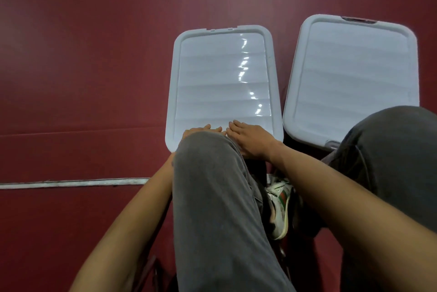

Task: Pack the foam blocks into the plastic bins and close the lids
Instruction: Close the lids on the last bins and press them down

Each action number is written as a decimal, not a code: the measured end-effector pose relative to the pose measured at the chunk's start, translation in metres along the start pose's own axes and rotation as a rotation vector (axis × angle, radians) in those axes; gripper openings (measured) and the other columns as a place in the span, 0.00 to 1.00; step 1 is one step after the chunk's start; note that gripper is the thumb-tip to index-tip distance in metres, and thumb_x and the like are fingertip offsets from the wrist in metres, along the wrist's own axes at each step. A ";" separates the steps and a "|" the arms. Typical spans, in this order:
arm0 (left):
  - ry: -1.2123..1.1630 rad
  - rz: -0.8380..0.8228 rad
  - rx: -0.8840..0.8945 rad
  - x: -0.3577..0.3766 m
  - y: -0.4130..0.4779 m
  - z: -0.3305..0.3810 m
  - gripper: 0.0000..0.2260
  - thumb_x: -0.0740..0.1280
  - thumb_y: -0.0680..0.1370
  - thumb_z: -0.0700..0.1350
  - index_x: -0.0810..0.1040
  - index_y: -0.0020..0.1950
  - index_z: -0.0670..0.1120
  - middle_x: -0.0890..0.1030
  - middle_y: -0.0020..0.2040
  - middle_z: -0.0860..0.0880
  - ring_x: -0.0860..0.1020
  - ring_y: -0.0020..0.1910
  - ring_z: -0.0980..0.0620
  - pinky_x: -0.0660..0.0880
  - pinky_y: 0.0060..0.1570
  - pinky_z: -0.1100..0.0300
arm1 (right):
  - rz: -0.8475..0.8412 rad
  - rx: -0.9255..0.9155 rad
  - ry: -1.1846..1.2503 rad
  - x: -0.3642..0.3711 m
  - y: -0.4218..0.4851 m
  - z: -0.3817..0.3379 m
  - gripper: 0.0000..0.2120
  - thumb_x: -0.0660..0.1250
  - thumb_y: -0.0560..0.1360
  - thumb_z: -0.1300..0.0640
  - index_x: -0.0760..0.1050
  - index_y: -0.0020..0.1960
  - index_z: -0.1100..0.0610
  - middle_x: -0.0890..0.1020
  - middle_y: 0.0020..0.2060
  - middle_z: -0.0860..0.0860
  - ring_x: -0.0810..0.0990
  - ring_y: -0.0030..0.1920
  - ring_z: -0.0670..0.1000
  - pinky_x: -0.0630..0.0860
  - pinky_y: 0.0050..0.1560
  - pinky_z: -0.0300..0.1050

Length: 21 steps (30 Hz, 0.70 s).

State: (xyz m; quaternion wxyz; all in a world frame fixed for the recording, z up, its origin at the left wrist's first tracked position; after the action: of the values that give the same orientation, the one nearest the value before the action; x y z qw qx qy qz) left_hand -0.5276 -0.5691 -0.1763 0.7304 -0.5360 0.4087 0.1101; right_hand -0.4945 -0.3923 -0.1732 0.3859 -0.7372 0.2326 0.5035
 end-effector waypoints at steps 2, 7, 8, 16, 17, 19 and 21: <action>-0.016 0.200 -0.044 -0.013 -0.008 -0.011 0.24 0.63 0.80 0.63 0.68 0.74 0.60 0.77 0.68 0.52 0.74 0.67 0.48 0.70 0.59 0.54 | 0.026 -0.061 -0.048 0.000 0.009 0.009 0.40 0.40 0.76 0.32 0.68 0.71 0.59 0.72 0.69 0.57 0.72 0.69 0.58 0.77 0.61 0.54; -0.077 0.456 -0.005 -0.045 0.019 -0.029 0.35 0.58 0.77 0.69 0.59 0.80 0.56 0.59 0.80 0.49 0.55 0.80 0.46 0.55 0.77 0.44 | 0.140 0.064 -0.059 -0.017 0.048 0.041 0.35 0.47 0.82 0.38 0.57 0.79 0.61 0.55 0.80 0.61 0.52 0.80 0.60 0.52 0.79 0.58; -0.140 0.473 -0.042 -0.051 0.029 -0.032 0.35 0.56 0.78 0.70 0.56 0.81 0.56 0.57 0.81 0.50 0.53 0.80 0.46 0.53 0.77 0.43 | 0.136 0.141 -0.040 -0.023 0.058 0.051 0.36 0.48 0.83 0.38 0.52 0.81 0.61 0.50 0.80 0.62 0.47 0.81 0.60 0.49 0.79 0.59; -0.174 0.521 -0.273 -0.113 0.135 -0.075 0.26 0.48 0.84 0.60 0.42 0.81 0.62 0.41 0.82 0.48 0.39 0.80 0.39 0.42 0.75 0.36 | 0.158 0.395 -0.043 -0.062 0.151 0.160 0.32 0.49 0.85 0.43 0.45 0.81 0.59 0.42 0.80 0.62 0.39 0.79 0.65 0.39 0.78 0.64; -0.173 0.528 -0.282 -0.125 0.149 -0.079 0.26 0.47 0.84 0.60 0.42 0.81 0.61 0.40 0.82 0.48 0.39 0.80 0.39 0.42 0.75 0.36 | 0.162 0.392 -0.050 -0.068 0.164 0.173 0.33 0.49 0.85 0.42 0.44 0.81 0.58 0.41 0.80 0.62 0.39 0.79 0.65 0.39 0.77 0.64; -0.148 0.518 -0.282 -0.152 0.180 -0.093 0.26 0.46 0.84 0.59 0.41 0.81 0.60 0.40 0.82 0.48 0.40 0.80 0.39 0.42 0.75 0.36 | 0.153 0.365 -0.068 -0.083 0.192 0.197 0.33 0.49 0.84 0.42 0.43 0.82 0.58 0.40 0.80 0.61 0.38 0.79 0.65 0.39 0.78 0.64; -0.158 0.517 -0.290 -0.188 0.214 -0.106 0.26 0.46 0.85 0.58 0.42 0.81 0.59 0.42 0.82 0.49 0.41 0.80 0.39 0.45 0.74 0.35 | 0.183 0.331 -0.103 -0.103 0.223 0.217 0.33 0.52 0.84 0.45 0.44 0.81 0.58 0.43 0.80 0.61 0.40 0.80 0.64 0.41 0.78 0.64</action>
State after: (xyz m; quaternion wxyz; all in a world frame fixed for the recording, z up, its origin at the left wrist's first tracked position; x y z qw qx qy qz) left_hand -0.8268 -0.5241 -0.1998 0.6235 -0.5029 0.4536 0.3906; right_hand -0.8191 -0.3548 -0.1956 0.4659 -0.6127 0.3583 0.5283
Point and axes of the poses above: each hand's wrist, its own y-axis towards the middle knuckle, its own x-axis out of the palm, z = x × y, the point moved 2 cm from there along y, towards the middle knuckle
